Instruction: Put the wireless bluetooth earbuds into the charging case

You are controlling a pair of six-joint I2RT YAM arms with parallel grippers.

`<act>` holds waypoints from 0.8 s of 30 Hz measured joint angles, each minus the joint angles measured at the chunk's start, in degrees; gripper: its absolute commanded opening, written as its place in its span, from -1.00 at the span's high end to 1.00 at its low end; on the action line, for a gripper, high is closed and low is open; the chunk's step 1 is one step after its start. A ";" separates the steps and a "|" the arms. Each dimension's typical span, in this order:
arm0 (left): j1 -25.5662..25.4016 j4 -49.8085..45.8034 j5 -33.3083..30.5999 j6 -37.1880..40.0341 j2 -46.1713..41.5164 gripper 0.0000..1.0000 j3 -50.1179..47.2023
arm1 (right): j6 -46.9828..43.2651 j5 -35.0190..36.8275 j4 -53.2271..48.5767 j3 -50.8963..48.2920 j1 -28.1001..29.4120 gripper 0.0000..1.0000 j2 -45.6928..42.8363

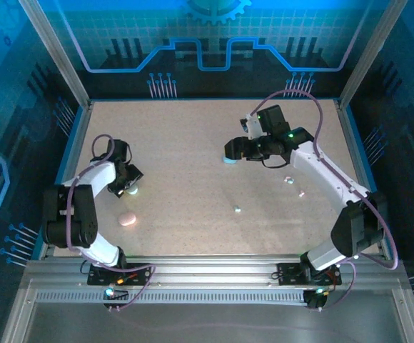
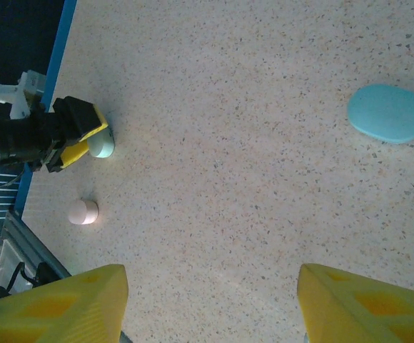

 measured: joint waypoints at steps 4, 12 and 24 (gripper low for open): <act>0.00 -0.13 0.37 -1.22 3.10 -0.09 1.79 | 0.20 0.50 -0.11 -0.92 0.04 -0.30 -0.22; 0.00 -0.22 1.55 -2.80 3.32 0.24 1.90 | 0.57 1.20 -0.59 -2.49 0.11 -0.30 -0.31; -14.69 -2.19 3.37 -7.98 0.61 0.21 2.08 | 1.49 2.47 -0.33 -5.53 0.11 -0.30 -0.42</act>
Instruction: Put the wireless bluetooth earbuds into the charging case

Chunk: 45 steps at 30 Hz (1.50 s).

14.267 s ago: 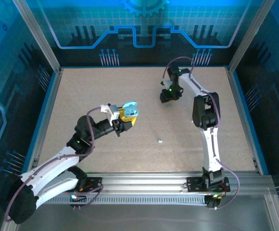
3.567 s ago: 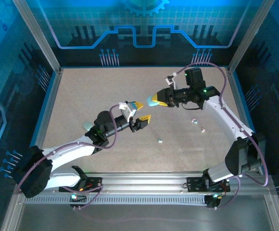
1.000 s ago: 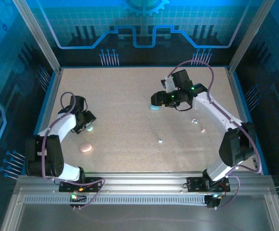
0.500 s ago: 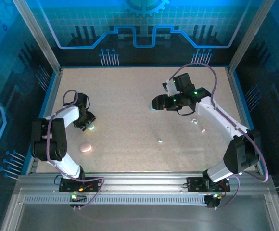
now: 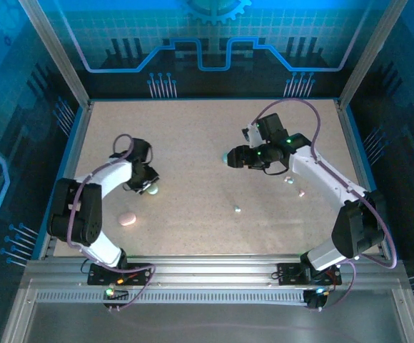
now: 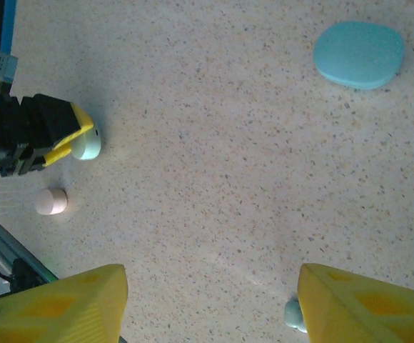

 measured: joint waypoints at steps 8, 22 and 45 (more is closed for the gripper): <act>-19.91 -0.09 -0.09 -12.48 0.33 0.20 2.82 | 1.57 3.04 2.27 -7.87 0.02 -0.29 -4.74; -32.39 -2.69 -3.65 -33.11 9.90 0.10 9.49 | 4.13 6.38 8.41 -19.54 0.04 -0.27 -12.52; -33.03 -6.03 -17.46 -35.89 -6.54 -0.78 5.68 | -10.19 11.61 29.83 -30.16 15.37 -0.35 -9.11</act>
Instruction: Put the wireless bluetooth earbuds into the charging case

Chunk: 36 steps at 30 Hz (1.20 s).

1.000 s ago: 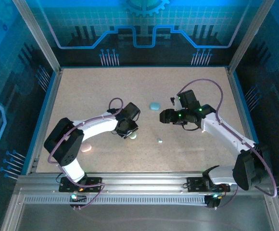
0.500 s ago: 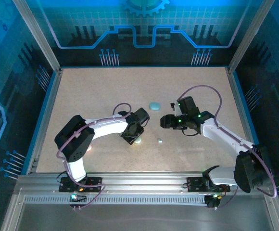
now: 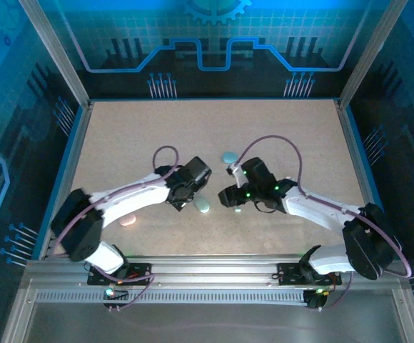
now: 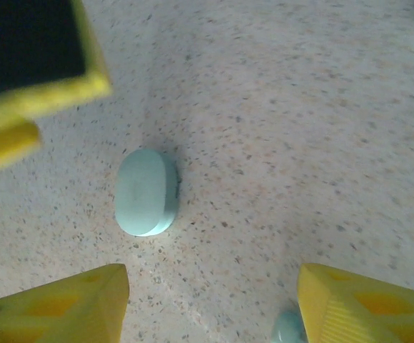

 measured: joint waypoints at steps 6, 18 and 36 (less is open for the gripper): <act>7.65 2.62 -6.62 9.77 -16.31 -0.79 -10.86 | -7.41 3.02 9.27 -3.15 7.63 -0.46 5.55; 13.22 13.73 -13.81 29.51 -46.36 -0.80 -27.91 | -13.70 7.50 14.12 2.97 11.89 -0.50 18.97; 13.42 21.22 -11.98 41.83 -45.42 -0.83 -28.55 | -17.88 7.10 16.55 5.99 12.04 0.28 24.90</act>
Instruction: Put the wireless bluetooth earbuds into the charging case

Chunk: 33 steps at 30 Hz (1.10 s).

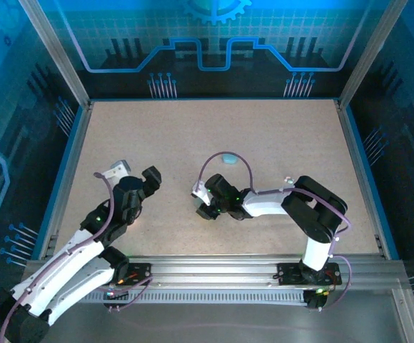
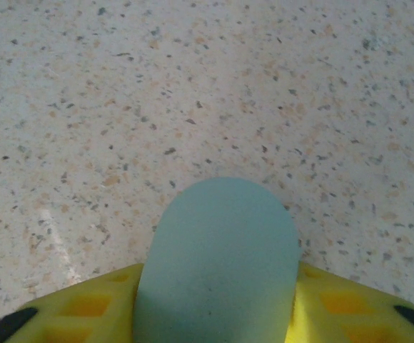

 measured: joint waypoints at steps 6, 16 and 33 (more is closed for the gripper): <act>0.07 4.28 6.86 6.29 2.23 -0.83 0.02 | -2.23 -4.17 -1.42 -1.38 -0.74 0.32 -3.43; 0.22 10.29 37.22 19.82 9.27 -0.84 6.12 | -13.42 -18.69 -5.68 -2.14 -11.47 0.36 -30.51; 0.22 15.02 66.95 17.03 24.46 -0.41 18.58 | -23.43 -22.80 -10.03 -0.13 -13.05 0.33 -37.27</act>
